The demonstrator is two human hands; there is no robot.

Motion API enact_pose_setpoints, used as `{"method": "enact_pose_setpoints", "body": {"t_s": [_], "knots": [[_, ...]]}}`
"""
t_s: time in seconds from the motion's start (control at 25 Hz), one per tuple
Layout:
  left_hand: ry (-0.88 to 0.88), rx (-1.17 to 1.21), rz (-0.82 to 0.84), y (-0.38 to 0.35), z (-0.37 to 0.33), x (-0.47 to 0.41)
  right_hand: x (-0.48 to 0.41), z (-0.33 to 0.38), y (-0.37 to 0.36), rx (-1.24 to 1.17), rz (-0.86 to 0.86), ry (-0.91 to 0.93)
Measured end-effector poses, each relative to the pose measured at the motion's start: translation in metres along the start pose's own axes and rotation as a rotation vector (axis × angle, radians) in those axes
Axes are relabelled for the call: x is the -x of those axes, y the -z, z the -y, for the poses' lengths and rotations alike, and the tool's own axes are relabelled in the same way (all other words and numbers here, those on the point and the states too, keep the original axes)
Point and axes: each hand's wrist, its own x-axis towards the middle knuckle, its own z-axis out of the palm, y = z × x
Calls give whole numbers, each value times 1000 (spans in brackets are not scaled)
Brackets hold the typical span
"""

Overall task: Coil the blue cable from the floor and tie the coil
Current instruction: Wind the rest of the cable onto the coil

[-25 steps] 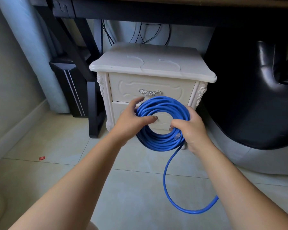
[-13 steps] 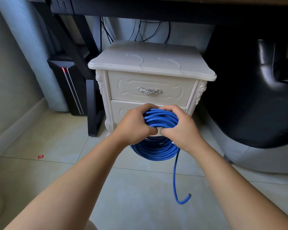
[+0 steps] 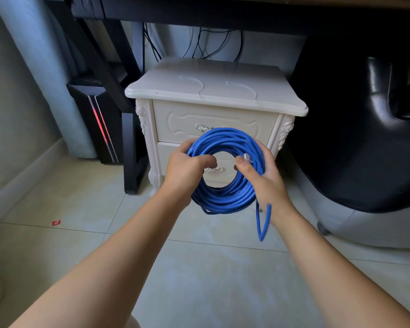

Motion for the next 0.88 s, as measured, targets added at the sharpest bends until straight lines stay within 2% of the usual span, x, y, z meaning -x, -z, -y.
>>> {"method": "enact_pose_setpoints", "body": {"t_s": [0.24, 0.4, 0.56, 0.68, 0.76, 0.8, 0.88], "knots": [[82, 134, -79, -4, 1, 5, 3, -6, -14, -233, -123, -129], [119, 135, -73, -9, 7, 9, 1, -12, -17, -255, -235, -194], [145, 238, 125, -7, 18, 7, -4, -12, -11, -288, -342, -209], [174, 336, 398, 0, 30, 1, -7, -1, -3, -395, -399, -191], [147, 248, 583, -4, 38, 8, -8, 3, 0, -467, -442, -200], [109, 166, 627, -9, 41, 14, -9, 3, 0, -482, -463, -211], [30, 87, 588, -19, 45, 20, -10, 1, -3, -513, -495, -223]]}}
